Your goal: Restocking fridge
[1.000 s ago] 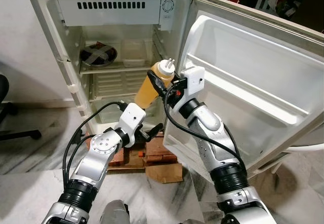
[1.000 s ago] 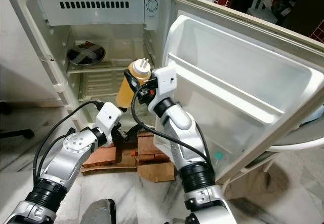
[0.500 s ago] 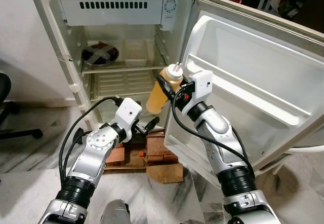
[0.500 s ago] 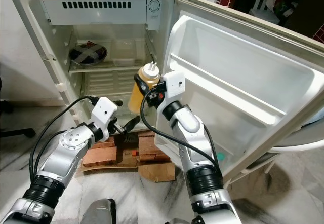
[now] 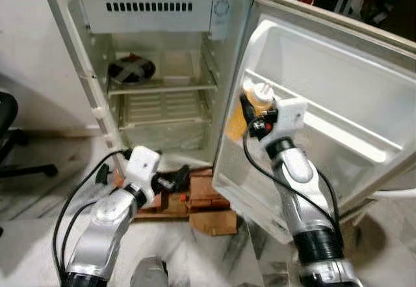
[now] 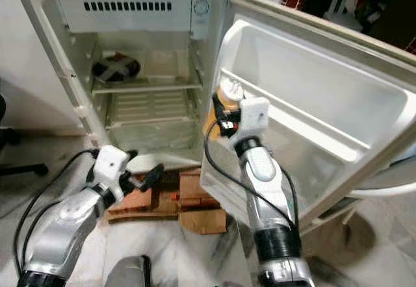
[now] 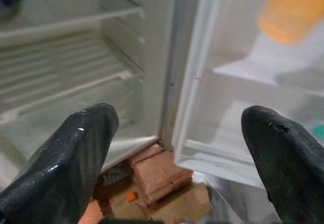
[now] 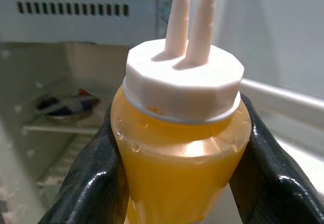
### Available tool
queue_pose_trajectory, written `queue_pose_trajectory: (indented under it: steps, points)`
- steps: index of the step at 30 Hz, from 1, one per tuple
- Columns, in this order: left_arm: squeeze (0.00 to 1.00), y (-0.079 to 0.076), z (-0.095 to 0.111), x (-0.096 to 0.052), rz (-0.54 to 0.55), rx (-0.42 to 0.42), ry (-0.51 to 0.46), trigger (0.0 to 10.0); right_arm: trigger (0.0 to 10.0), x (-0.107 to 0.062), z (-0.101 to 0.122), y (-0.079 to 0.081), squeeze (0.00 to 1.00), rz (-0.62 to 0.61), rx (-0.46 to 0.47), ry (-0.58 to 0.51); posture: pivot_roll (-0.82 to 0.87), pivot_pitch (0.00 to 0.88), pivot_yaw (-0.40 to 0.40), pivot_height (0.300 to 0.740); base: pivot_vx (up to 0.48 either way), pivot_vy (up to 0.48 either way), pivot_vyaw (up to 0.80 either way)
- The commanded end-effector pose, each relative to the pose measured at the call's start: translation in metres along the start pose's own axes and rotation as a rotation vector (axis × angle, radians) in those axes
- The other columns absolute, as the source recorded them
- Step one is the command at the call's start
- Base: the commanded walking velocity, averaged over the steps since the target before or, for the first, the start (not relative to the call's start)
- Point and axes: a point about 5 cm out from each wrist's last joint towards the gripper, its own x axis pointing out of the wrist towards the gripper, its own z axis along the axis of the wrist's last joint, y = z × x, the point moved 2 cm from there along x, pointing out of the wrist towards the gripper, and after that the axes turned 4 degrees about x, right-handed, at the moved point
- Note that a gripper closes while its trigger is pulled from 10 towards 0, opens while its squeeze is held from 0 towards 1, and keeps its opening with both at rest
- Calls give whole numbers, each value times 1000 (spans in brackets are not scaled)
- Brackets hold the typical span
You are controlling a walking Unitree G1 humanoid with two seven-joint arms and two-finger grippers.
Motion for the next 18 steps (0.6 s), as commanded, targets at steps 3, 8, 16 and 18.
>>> queue_pose_trajectory:
  steps: [3,8,16,18]
  points:
    - [0,11,3,-8,51,-8,-5,10000,10000,-10,9,-7,0,-21,-7,-29,28,0,-65,740,0,476,0]
    - [0,21,3,-12,114,-1,1,10000,10000,-31,0,-18,0,-67,-44,21,26,3,-63,740,0,476,0]
    - [0,28,9,-17,171,13,3,10000,10000,-48,-7,-29,0,-111,-67,76,29,30,-56,740,0,480,-172]
    - [0,28,9,-16,169,9,-1,10000,10000,-49,-7,-31,0,-120,-67,83,28,29,-56,740,0,480,-800]
